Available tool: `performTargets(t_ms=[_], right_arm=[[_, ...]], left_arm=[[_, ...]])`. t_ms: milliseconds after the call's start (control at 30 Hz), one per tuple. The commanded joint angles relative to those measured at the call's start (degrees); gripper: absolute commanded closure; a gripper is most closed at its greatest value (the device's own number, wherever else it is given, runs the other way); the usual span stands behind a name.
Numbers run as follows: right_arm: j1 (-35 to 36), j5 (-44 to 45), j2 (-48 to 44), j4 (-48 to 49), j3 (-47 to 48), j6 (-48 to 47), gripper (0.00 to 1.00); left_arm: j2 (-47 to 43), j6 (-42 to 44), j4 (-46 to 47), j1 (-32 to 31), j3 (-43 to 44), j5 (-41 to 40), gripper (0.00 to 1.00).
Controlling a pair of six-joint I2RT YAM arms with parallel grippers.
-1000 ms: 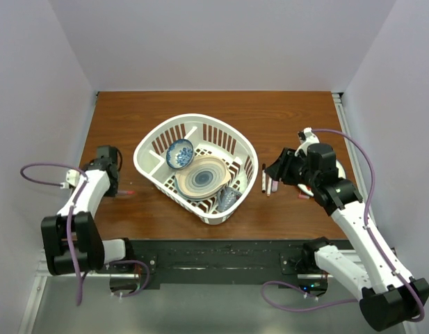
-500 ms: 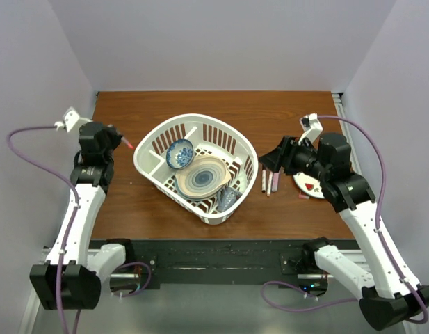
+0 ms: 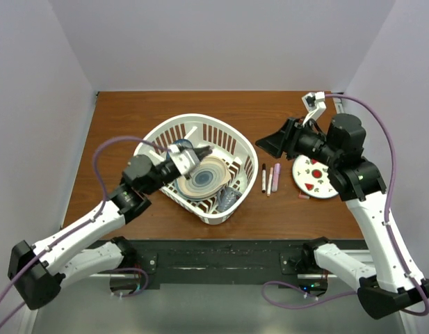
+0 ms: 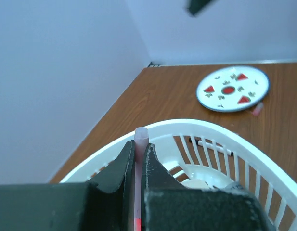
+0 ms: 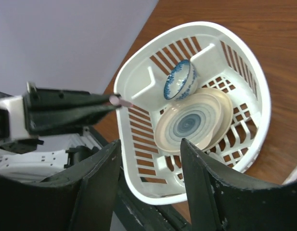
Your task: Insert the pens into the pen caps
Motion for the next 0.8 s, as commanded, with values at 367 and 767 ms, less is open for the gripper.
performTargets(t_ms=[367, 767], right_arm=[[14.0, 0.8, 8.3, -5.1, 2.5, 0.7, 0.66], [15.2, 1.1, 9.3, -5.3, 0.1, 0.2, 0.66]], left_arm=[[2.0, 29.5, 0.8, -16.8, -1.4, -8.9, 1.0], [2.8, 30.7, 0.9, -17.8, -2.2, -9.4, 1.0]])
